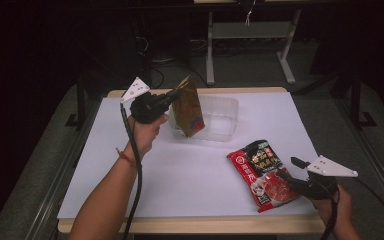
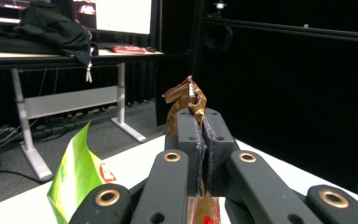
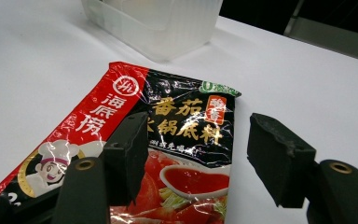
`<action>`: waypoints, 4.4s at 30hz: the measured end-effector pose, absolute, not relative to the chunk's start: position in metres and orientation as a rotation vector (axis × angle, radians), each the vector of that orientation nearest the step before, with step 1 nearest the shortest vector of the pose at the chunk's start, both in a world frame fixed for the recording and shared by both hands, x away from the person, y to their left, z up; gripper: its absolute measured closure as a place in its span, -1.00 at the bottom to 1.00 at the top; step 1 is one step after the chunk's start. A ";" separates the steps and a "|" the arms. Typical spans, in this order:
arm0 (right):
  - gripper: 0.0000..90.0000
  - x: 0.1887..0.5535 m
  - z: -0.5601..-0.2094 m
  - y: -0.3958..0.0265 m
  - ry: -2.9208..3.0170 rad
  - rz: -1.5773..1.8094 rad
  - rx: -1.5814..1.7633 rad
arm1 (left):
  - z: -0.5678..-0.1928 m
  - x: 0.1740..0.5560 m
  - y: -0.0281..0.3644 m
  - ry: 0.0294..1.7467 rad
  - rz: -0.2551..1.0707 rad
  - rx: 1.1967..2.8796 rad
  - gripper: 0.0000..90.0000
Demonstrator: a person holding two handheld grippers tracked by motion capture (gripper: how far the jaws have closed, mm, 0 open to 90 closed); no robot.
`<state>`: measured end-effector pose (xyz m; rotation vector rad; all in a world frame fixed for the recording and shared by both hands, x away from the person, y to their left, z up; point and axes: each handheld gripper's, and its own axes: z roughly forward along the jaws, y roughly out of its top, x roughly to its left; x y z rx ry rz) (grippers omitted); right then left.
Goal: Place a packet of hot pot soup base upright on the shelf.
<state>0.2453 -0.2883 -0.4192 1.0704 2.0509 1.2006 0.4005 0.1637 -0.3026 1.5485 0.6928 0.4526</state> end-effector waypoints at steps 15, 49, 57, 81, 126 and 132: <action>-0.16 0.244 -0.421 -0.288 2.063 1.198 1.065 | -0.326 0.442 0.126 0.755 0.586 1.585 0.94; 0.00 0.245 -0.424 -0.280 2.163 1.193 1.003 | -0.361 0.432 0.114 0.708 0.543 1.666 0.72; -0.03 0.247 -0.425 -0.282 2.158 1.205 1.026 | -0.360 0.423 0.121 0.657 0.533 1.711 0.58; -0.03 0.254 -0.431 -0.292 2.178 1.123 1.134 | -0.389 0.350 0.158 0.502 0.416 1.878 0.28; 0.09 0.258 -0.448 -0.268 2.408 1.193 1.288 | -0.448 0.320 0.108 0.502 -0.061 2.047 -0.24; 0.10 0.257 -0.448 -0.252 2.400 1.173 1.271 | -0.454 0.322 0.096 0.594 -0.093 2.056 -0.42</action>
